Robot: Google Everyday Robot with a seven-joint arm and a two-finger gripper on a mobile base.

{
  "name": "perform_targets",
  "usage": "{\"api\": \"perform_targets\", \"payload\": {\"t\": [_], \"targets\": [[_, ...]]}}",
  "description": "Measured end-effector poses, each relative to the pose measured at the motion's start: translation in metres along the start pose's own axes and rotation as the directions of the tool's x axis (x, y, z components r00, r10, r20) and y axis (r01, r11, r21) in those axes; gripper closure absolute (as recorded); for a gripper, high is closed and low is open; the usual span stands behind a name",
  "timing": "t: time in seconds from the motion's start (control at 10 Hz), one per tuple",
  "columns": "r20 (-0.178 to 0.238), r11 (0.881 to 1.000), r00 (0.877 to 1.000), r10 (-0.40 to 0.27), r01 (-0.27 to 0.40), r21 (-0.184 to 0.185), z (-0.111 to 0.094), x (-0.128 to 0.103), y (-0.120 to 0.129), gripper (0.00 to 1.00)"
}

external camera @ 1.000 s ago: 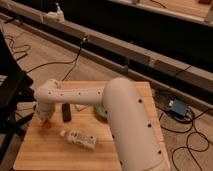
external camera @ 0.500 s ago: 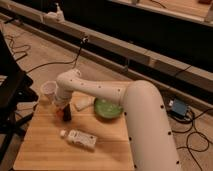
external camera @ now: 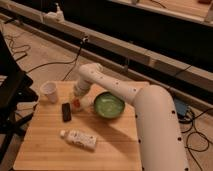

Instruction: Place the pepper on the white sponge

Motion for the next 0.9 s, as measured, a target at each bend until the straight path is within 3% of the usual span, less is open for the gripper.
{"api": "perform_targets", "payload": {"t": [0.5,0.6,0.7,0.9], "targets": [[-0.004,1.000,1.000,-0.001,0.001,0.004,0.002,0.000,0.001,1.00],[0.001,0.999,0.999,0.038,-0.038,0.028,-0.002,0.004,-0.013,0.97],[0.010,0.997,0.998,0.064,-0.065,0.048,-0.007,0.007,-0.024,0.92],[0.039,0.985,0.991,0.128,-0.132,0.110,-0.023,0.011,-0.048,0.70]]}}
